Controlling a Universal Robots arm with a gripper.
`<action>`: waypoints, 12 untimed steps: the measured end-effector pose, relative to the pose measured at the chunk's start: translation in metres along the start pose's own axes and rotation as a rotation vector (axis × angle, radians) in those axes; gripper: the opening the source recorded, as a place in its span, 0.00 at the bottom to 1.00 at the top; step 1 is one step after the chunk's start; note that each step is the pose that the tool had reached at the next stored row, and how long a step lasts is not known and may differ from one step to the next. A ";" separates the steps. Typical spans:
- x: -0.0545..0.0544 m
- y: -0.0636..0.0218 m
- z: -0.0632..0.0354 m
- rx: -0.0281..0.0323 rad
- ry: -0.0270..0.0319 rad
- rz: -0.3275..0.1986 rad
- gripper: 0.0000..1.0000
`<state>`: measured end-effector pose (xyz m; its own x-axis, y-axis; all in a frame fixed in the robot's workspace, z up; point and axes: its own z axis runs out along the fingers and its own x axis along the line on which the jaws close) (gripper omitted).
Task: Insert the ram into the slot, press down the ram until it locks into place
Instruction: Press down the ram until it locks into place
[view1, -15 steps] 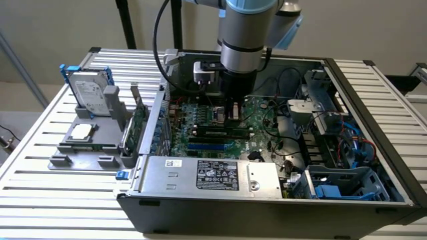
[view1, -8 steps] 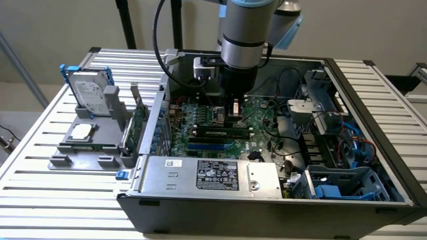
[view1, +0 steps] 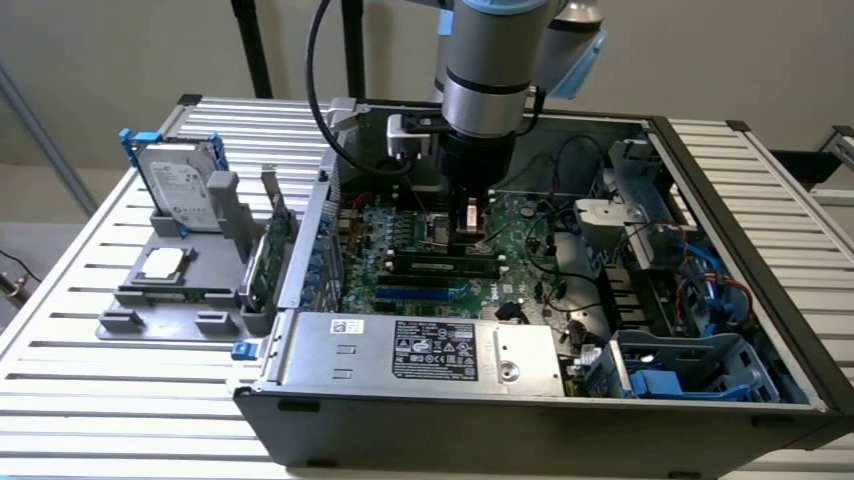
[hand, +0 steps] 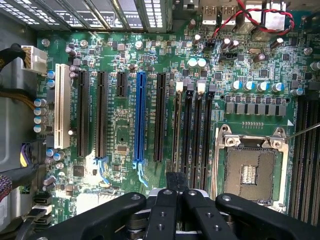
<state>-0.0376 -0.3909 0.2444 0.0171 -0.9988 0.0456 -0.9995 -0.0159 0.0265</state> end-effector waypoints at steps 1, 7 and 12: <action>0.000 0.0000 0.0000 0.0000 0.0000 0.000 0.11; 0.000 -0.0001 0.0000 0.0000 0.0000 0.000 0.11; 0.000 0.0000 0.0013 -0.0001 0.0001 0.000 0.11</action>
<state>-0.0376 -0.3906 0.2432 0.0172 -0.9988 0.0457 -0.9995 -0.0160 0.0266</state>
